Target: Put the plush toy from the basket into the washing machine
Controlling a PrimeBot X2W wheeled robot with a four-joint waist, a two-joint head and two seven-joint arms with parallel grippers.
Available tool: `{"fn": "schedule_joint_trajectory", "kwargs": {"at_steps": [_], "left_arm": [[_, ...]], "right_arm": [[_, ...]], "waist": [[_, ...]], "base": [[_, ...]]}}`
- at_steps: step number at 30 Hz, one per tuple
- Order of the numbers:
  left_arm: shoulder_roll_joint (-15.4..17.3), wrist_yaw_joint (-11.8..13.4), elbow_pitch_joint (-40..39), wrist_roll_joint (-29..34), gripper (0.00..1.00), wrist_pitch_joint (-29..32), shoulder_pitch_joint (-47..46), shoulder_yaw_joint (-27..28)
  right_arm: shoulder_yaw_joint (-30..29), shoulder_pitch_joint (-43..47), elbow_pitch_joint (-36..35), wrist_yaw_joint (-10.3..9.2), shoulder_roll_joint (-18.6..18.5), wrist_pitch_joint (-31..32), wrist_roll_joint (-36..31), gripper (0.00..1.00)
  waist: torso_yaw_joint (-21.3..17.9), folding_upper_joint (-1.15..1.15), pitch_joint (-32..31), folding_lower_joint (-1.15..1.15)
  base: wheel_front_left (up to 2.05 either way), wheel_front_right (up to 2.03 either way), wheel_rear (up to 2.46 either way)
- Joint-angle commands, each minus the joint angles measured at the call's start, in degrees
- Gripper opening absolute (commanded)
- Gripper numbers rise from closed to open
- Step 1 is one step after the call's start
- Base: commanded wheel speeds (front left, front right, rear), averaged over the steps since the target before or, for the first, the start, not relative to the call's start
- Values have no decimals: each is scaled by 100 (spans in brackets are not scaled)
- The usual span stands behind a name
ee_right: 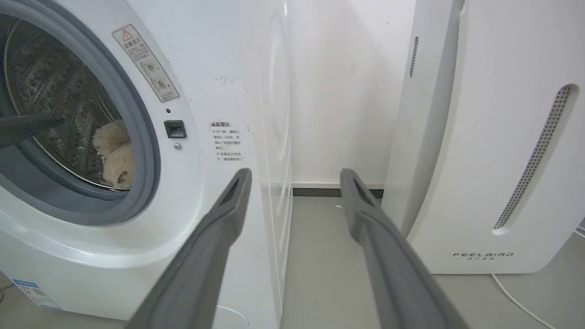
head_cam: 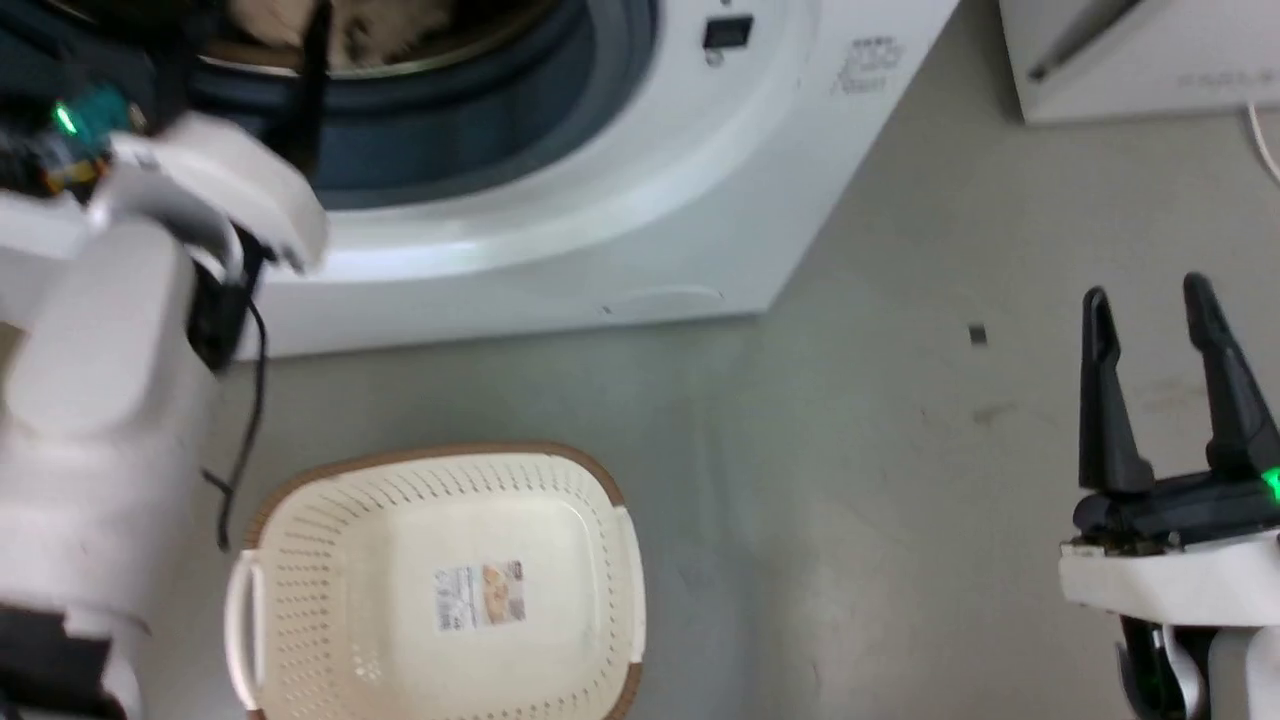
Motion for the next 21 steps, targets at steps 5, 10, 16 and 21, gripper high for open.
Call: {"fn": "schedule_joint_trajectory", "kwargs": {"at_steps": [5,10,16,21], "left_arm": [[-125,217,-987,168,100,-29,1193,351],[-306,531,-2136,262,100,-30,2396,842],[-667,822,-3270,474,100,-30,3769,1379],[-952,952,-3759,714,100,-30,4641,1646]], "right_arm": [[29,314,104,-5,-1,-24,-93,100],[96,585,159,-5,-1,-24,-96,100],[147,836,210,-5,-1,-24,-63,100],[190,924,236,-5,-1,-24,-66,100]], "waist": [[460,0,-860,0],[603,0,-1217,0],[708,0,-1522,0],[741,0,-1680,0]], "base": [[0,0,0],[0,0,0],[0,0,0],[0,0,0]]}}
